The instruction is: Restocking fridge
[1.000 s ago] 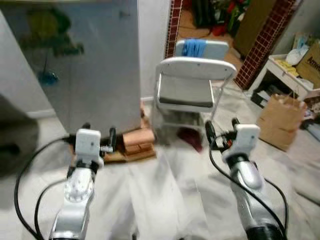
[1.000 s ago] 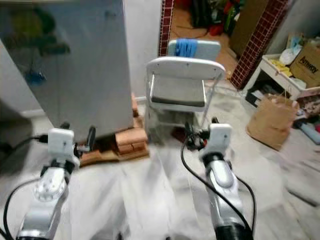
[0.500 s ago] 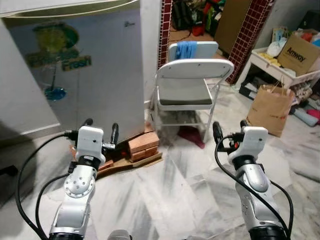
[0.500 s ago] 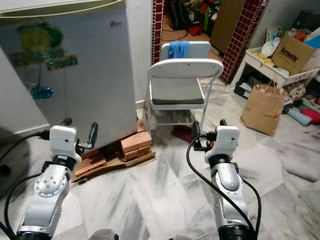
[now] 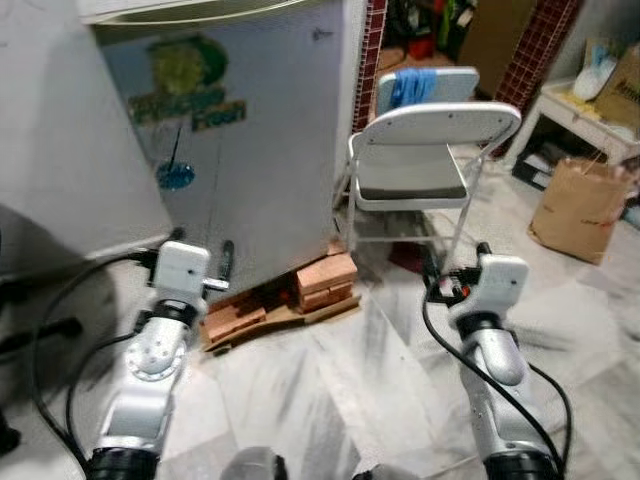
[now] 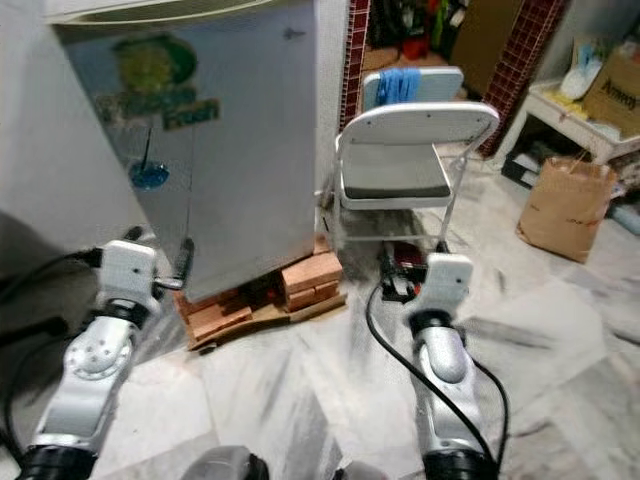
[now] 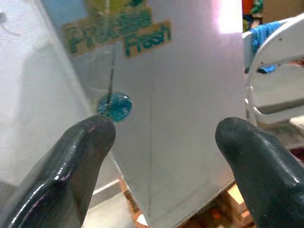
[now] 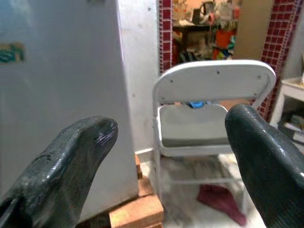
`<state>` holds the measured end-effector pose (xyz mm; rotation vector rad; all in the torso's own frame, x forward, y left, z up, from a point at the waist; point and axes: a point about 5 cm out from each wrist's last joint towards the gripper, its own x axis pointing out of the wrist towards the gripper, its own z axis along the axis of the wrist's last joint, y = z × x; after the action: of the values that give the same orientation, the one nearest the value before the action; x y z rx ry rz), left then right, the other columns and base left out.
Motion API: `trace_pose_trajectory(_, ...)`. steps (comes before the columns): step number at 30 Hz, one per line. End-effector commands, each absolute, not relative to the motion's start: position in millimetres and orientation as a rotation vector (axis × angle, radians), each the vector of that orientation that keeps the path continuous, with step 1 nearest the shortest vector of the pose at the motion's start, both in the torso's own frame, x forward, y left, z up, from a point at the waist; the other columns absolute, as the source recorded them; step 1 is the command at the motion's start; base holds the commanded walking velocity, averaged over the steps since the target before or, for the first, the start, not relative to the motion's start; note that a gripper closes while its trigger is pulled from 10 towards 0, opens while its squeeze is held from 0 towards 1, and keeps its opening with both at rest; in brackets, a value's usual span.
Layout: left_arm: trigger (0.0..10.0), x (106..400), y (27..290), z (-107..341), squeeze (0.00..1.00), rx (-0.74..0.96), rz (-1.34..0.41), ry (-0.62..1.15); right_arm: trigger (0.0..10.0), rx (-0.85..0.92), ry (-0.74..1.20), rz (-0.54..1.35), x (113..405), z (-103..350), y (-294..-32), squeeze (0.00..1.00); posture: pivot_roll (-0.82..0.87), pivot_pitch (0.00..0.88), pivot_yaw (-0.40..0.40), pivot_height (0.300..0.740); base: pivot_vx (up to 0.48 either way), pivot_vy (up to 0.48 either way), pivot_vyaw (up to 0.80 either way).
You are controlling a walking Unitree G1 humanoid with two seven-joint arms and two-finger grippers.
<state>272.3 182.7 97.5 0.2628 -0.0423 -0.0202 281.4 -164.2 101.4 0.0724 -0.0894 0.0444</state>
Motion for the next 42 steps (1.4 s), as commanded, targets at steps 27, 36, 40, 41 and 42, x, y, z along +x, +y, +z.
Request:
trace_pose_trajectory(27, 10.0, 265.1, 180.3, 90.8, 0.00, 0.209, -0.012, -0.017, 10.0, 0.029, -0.095, 0.100, 295.8, 106.9, -161.0, 0.00, 0.11, 0.045, -0.048, 0.740, 0.000, 0.478, -0.47)
trace_pose_trajectory(36, 10.0, 261.7, 185.3, 89.0, 0.00, 0.232, 0.013, -0.007, 10.0, 0.031, -0.094, 0.110, 292.5, 105.0, -158.4, 0.00, 0.12, 0.045, -0.052, 0.740, 0.000, 0.480, 0.00)
trace_pose_trajectory(40, 10.0, 260.9, 185.4, 88.5, 0.00, 0.255, 0.006, -0.013, 10.0, 0.029, -0.093, 0.115, 291.9, 104.4, -158.1, 0.00, 0.12, 0.047, -0.054, 0.740, 0.000, 0.467, 0.00)
trace_pose_trajectory(41, 10.0, 260.8, 185.1, 88.6, 0.00, 0.260, 0.001, -0.016, 10.0, 0.030, -0.093, 0.116, 291.9, 104.5, -158.1, 0.00, 0.12, 0.047, -0.055, 0.740, 0.000, 0.428, 0.00)
trace_pose_trajectory(42, 10.0, 260.5, 184.5, 88.2, 0.00, 0.256, -0.005, -0.014, 10.0, 0.029, -0.093, 0.118, 292.1, 104.6, -157.7, 0.00, 0.12, 0.048, -0.055, 0.740, 0.379, 0.296, 0.00)
